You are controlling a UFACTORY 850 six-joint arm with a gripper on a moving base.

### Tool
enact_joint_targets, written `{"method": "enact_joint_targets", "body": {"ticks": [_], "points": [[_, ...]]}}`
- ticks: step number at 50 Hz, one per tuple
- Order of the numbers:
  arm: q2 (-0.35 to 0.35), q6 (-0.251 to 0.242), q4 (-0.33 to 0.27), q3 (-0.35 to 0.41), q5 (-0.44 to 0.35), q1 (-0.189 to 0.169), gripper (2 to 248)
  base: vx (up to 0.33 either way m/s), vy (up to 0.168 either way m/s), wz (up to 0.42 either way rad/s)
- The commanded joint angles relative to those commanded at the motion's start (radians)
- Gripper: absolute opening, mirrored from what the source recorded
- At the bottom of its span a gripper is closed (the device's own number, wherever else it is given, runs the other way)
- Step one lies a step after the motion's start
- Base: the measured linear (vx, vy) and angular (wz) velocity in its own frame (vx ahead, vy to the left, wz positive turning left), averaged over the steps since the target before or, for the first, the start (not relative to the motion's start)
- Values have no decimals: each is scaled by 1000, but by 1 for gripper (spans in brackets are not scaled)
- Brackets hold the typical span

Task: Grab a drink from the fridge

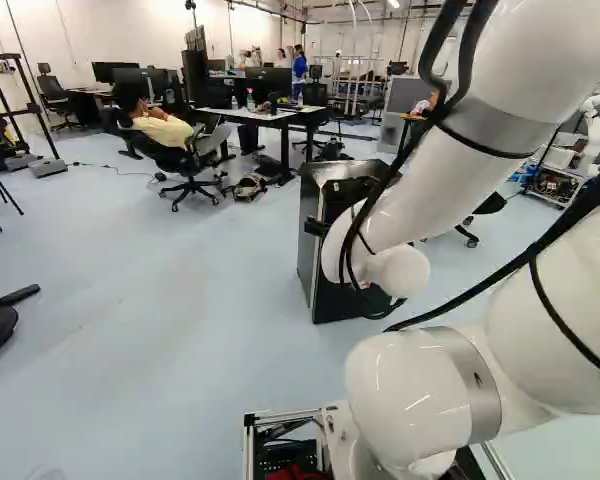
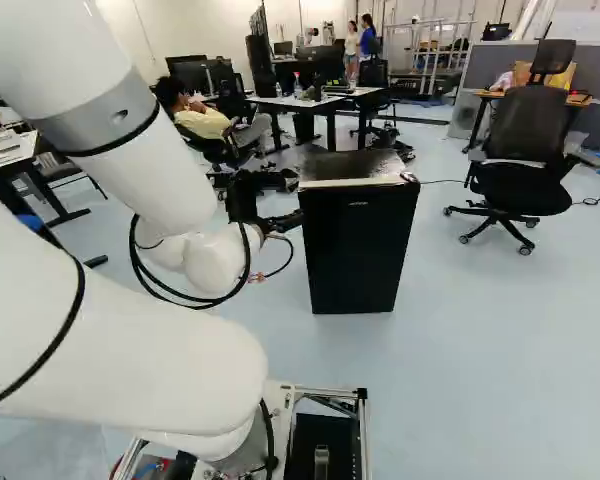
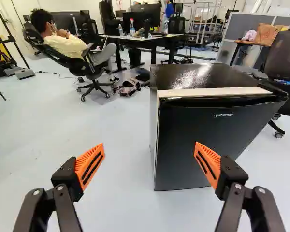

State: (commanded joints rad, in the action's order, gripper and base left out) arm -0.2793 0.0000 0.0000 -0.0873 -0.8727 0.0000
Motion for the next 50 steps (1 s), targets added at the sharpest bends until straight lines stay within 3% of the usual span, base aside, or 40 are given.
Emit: {"method": "enact_joint_targets", "body": {"ticks": [15, 50], "points": [[15, 0, 16, -12, -1, 13, 247, 0, 0, 0], [163, 0, 221, -145, -54, 122, 247, 0, 0, 0]]}}
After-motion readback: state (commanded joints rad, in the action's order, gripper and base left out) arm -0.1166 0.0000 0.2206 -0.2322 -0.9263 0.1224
